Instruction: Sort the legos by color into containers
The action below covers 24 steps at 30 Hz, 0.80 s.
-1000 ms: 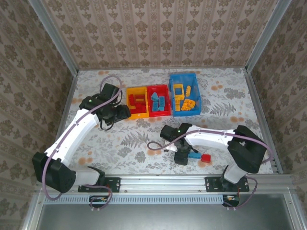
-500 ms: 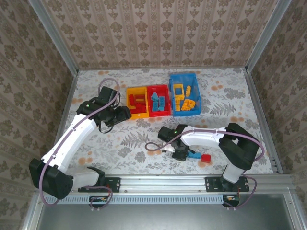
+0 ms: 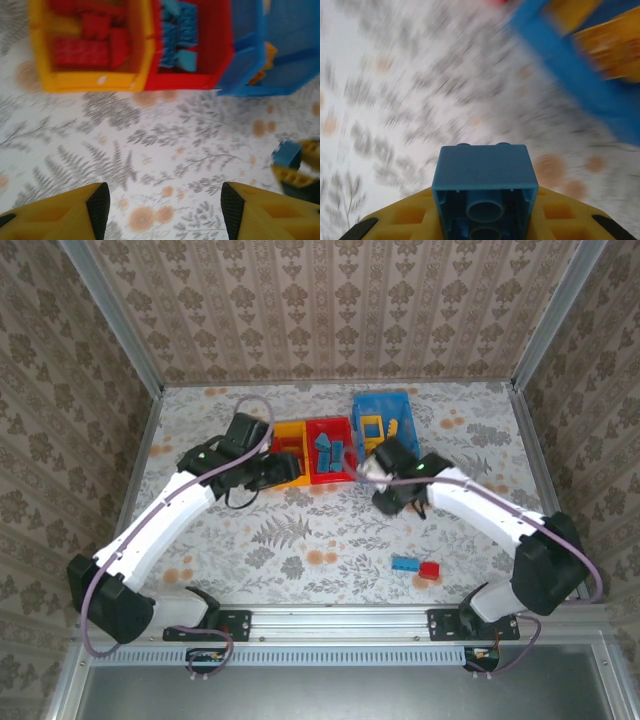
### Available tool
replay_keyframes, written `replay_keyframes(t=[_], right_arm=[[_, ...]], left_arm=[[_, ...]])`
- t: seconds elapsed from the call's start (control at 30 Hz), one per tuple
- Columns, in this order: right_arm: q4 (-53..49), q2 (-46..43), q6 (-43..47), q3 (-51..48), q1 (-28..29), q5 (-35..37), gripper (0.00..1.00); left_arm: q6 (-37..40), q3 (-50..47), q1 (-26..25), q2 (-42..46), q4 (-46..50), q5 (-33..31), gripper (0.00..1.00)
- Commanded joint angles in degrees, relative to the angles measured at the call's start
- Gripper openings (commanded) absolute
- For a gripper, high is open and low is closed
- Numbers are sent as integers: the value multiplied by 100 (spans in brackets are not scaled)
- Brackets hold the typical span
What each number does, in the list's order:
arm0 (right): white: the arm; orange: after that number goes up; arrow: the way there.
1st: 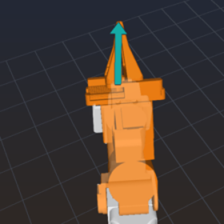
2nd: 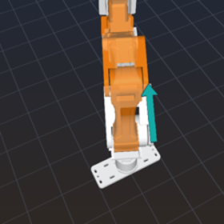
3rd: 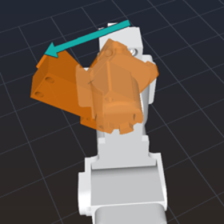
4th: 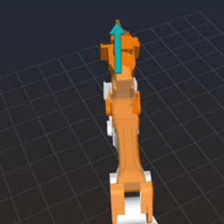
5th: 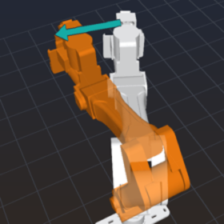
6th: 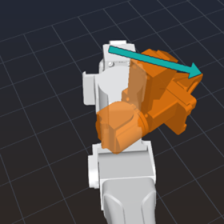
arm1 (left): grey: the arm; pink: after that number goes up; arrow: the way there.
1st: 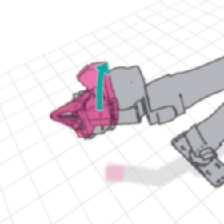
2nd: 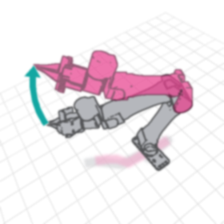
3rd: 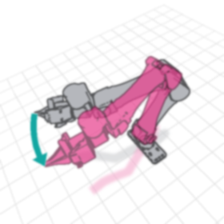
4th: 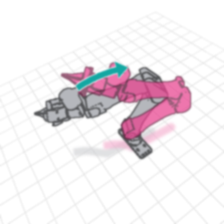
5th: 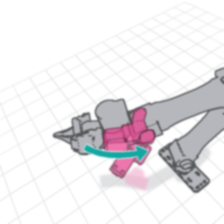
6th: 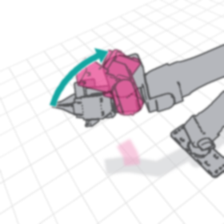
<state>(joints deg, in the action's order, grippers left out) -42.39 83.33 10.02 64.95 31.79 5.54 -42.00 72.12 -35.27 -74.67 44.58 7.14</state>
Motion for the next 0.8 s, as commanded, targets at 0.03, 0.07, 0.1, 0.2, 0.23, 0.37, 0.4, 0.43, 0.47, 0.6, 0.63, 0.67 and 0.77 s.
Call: replay_keyframes(t=[0.03, 0.07, 0.1, 0.2, 0.23, 0.37, 0.4, 0.43, 0.47, 0.6, 0.63, 0.67, 0.77], right_arm=[[429, 299, -899, 609, -603, -268, 28], [486, 443, -1043, 793, -710, -223, 28], [534, 649, -1216, 1019, -813, -183, 28], [519, 1360, -1676, 1786, -1067, -131, 27], [473, 1585, -1774, 2030, -1105, -71, 26], [81, 2690, -2218, 3194, -1216, 469, 27], [-28, 2945, -2335, 3469, -1233, 597, 26], [-136, 3145, -2438, 3692, -1244, 706, 27], [-280, 3387, -2539, 3989, -1248, 835, 27], [-767, 4082, -2715, 4845, -1255, 1225, 27], [-898, 4208, -2782, 4977, -1263, 1291, 27], [-1033, 4344, -2844, 5120, -1259, 1324, 27], [-1170, 4612, -2955, 5265, -1261, 1267, 31]], left_arm=[[456, 557, -337, -499, -671, 257, 63], [511, 676, -403, -616, -723, 298, 63], [590, 827, -486, -759, -770, 319, 63], [780, 1234, -677, -1168, -819, 330, 63], [797, 1320, -705, -1270, -835, 324, 63], [814, 1514, -747, -1583, -977, 394, 62], [829, 1552, -746, -1633, -970, 394, 62], [842, 1575, -750, -1658, -969, 399, 62], [872, 1599, -746, -1677, -962, 395, 62], [904, 1606, -728, -1699, -949, 439, 62], [895, 1589, -729, -1687, -947, 450, 62], [887, 1567, -733, -1683, -959, 474, 62], [883, 1518, -735, -1671, -990, 509, 62]])
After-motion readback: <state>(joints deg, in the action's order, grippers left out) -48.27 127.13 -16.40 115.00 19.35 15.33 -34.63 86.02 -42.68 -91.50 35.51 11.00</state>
